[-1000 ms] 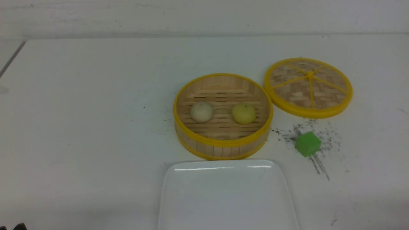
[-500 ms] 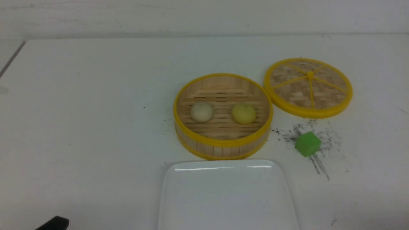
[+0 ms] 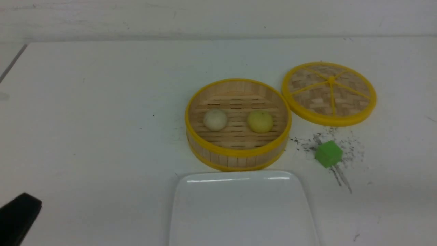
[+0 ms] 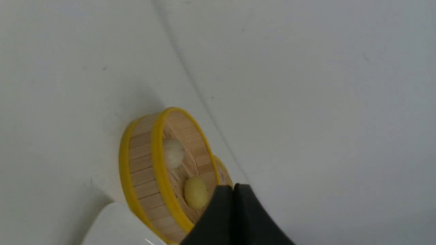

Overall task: Put the steamed buns into the plate on the white tablecloth.
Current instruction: 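Reach toward a bun in the bamboo steamer with the right gripper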

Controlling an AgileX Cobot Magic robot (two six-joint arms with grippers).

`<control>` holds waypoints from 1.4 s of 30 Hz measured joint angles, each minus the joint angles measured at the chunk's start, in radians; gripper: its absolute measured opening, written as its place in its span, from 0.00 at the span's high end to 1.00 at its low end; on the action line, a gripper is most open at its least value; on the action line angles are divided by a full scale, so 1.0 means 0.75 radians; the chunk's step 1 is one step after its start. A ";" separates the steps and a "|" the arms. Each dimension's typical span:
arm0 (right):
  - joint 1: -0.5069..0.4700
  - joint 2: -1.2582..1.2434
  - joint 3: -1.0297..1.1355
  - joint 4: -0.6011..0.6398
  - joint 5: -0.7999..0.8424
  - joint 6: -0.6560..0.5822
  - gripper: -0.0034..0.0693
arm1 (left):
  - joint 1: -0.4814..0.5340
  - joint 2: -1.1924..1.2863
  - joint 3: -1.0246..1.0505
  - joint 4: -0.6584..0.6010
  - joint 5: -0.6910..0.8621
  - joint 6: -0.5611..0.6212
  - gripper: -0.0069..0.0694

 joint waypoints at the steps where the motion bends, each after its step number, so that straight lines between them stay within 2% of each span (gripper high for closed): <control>1: 0.000 0.084 -0.066 -0.051 0.093 -0.087 0.97 | 0.000 0.080 -0.068 0.023 0.078 0.064 0.91; 3: 0.000 0.162 -0.127 -0.095 0.193 -0.130 0.96 | 0.000 0.155 -0.116 0.044 0.171 0.107 0.91; 5: 0.000 0.395 -0.259 -0.215 0.512 -0.144 0.95 | 0.000 0.350 -0.209 0.098 0.439 0.197 0.91; 8: 0.000 0.697 -0.371 -0.356 0.833 -0.057 0.95 | 0.000 0.590 -0.271 0.131 0.677 0.316 0.91; 11: 0.000 1.001 -0.472 -0.422 0.975 0.012 0.93 | 0.000 0.791 -0.307 0.140 0.751 0.438 0.91; 15: 0.018 1.264 -0.576 -0.358 0.988 -0.024 0.88 | 0.000 0.927 -0.330 0.135 0.750 0.518 0.91; 18: 0.134 1.532 -0.720 -0.227 0.971 -0.210 0.77 | 0.000 1.009 -0.331 0.132 0.750 0.580 0.91; 21: 0.262 1.757 -0.901 -0.222 0.935 -0.261 0.66 | 0.000 1.043 -0.334 0.131 0.763 0.600 0.91; 26: 0.392 2.068 -1.215 -0.420 0.932 -0.146 0.54 | 0.000 1.045 -0.334 0.131 0.768 0.604 0.88; 30: 0.446 2.257 -1.463 -0.589 0.952 -0.014 0.46 | 0.000 1.045 -0.334 0.131 0.771 0.604 0.85; 31: 0.465 2.348 -1.598 -0.686 0.982 0.058 0.42 | 0.000 1.045 -0.334 0.131 0.771 0.604 0.82; 33: 0.475 2.427 -1.727 -0.735 1.006 0.102 0.38 | 0.000 1.045 -0.334 0.131 0.771 0.604 0.80; 36: 0.477 2.541 -1.864 -0.750 1.009 0.130 0.34 | 0.000 1.045 -0.334 0.131 0.771 0.604 0.74; 42: 0.478 2.687 -1.916 -0.732 0.914 0.122 0.33 | 0.000 1.045 -0.334 0.131 0.770 0.604 0.64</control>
